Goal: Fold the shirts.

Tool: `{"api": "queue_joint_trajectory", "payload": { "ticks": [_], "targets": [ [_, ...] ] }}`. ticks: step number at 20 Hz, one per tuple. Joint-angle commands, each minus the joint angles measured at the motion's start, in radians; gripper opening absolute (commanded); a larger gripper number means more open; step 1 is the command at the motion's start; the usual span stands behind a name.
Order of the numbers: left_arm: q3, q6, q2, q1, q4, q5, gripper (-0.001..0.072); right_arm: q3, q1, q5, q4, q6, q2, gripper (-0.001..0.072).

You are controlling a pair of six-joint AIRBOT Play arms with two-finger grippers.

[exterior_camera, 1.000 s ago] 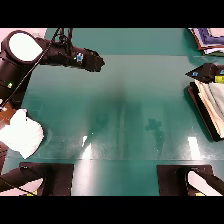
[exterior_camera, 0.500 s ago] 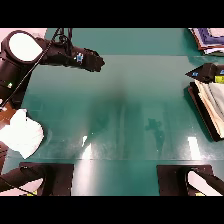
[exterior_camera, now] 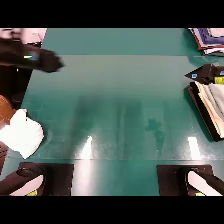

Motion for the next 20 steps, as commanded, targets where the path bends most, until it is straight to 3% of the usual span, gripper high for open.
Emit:
{"api": "queue_joint_trajectory", "payload": {
  "ticks": [1,6,7,8,9,15,20],
  "targets": [
    [-0.001,-0.036,0.119,0.182,0.263,-0.209,0.0028,0.0,0.001,0.056,0.0,0.001,0.001,0.0018],
    [-0.157,-0.044,0.142,0.362,0.257,-0.26,0.0052,0.0,0.001,0.062,0.0,0.0,0.001,0.0018],
    [-0.232,-0.047,0.141,0.372,0.258,-0.257,0.0295,0.0,0.001,0.062,0.0,0.0,0.001,0.0018],
    [-0.321,-0.062,0.141,0.372,0.264,-0.249,0.0634,0.0,0.001,0.062,0.0,0.0,0.001,0.0018],
    [-0.412,-0.078,0.14,0.372,0.283,-0.235,0.0664,0.0,0.001,0.061,0.0,0.0,0.001,0.0018],
    [-0.805,-0.153,0.14,0.372,0.361,-0.107,0.0665,0.0,0.001,0.058,0.0,0.0,0.001,0.0018],
    [-0.858,-0.186,0.138,0.372,0.384,-0.064,0.0663,0.0,0.001,0.032,0.0,0.0,0.001,0.0018]
  ]
}}
